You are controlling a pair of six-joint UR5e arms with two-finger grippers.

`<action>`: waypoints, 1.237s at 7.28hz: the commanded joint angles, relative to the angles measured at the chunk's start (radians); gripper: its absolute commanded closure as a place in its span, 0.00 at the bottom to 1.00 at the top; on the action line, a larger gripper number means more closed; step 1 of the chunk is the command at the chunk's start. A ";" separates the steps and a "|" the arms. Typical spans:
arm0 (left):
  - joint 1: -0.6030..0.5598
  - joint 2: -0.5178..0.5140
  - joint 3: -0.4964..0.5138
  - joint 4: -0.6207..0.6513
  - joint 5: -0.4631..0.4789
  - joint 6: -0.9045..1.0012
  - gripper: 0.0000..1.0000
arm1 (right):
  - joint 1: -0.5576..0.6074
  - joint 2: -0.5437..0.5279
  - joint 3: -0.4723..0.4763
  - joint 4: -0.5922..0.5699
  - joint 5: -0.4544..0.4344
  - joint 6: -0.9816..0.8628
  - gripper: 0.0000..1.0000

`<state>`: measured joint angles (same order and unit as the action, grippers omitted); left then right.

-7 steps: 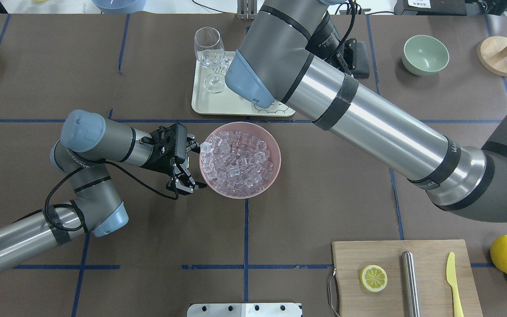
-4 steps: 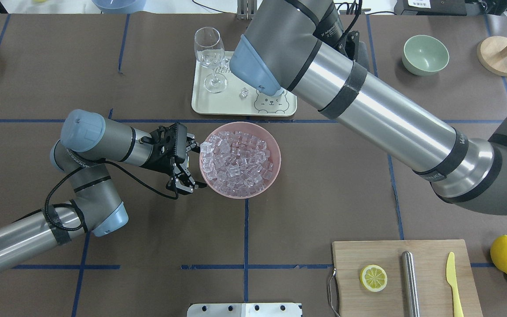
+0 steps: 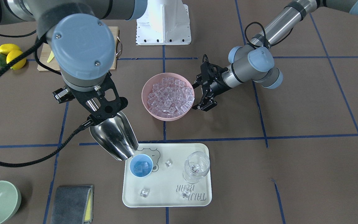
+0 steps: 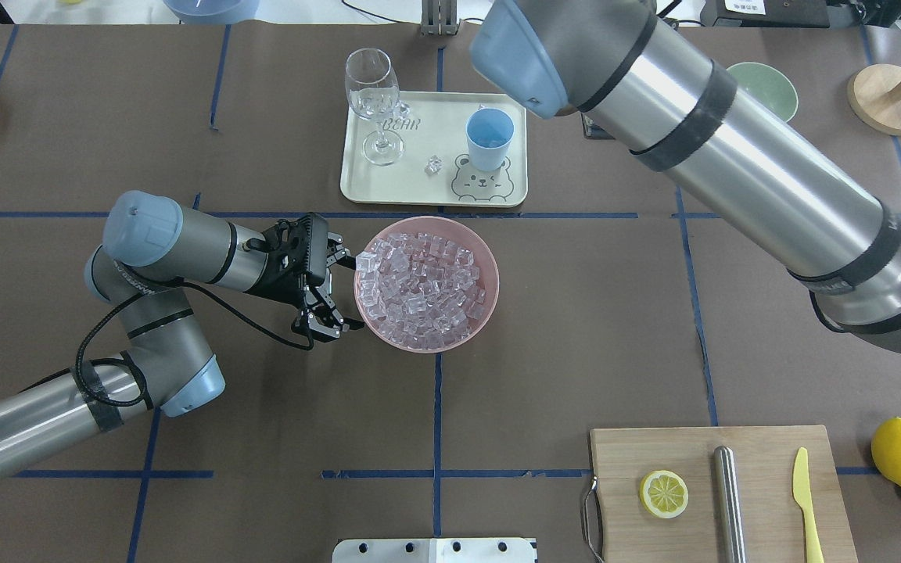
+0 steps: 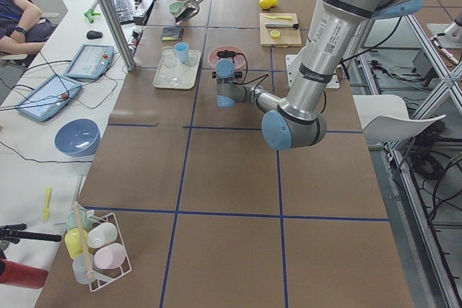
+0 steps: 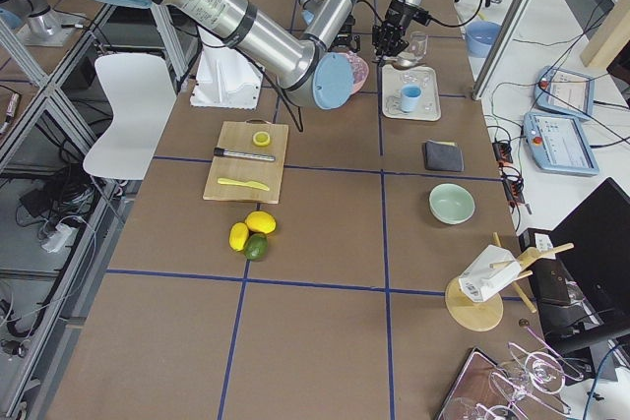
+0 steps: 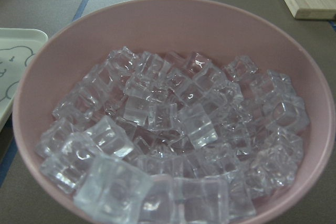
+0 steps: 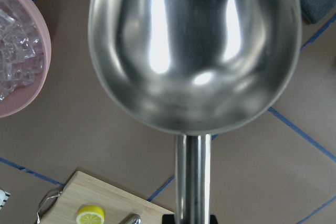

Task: Put ice in cup with scoop
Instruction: 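Carry the empty scoop back to its spot with the right gripper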

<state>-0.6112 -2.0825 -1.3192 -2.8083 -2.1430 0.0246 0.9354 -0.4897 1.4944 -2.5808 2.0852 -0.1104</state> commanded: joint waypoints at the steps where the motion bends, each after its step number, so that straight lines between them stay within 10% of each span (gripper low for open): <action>1: -0.005 0.002 0.000 0.000 0.000 0.000 0.01 | 0.052 -0.163 0.221 0.002 0.114 0.137 1.00; 4: -0.009 0.004 -0.002 0.000 0.000 0.000 0.01 | 0.060 -0.464 0.574 0.034 0.150 0.419 1.00; 9: -0.007 0.004 -0.003 0.000 0.000 0.000 0.01 | -0.053 -0.839 0.725 0.397 0.161 0.846 1.00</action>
<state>-0.6183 -2.0786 -1.3212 -2.8087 -2.1429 0.0245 0.9394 -1.2280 2.2091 -2.3229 2.2508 0.6116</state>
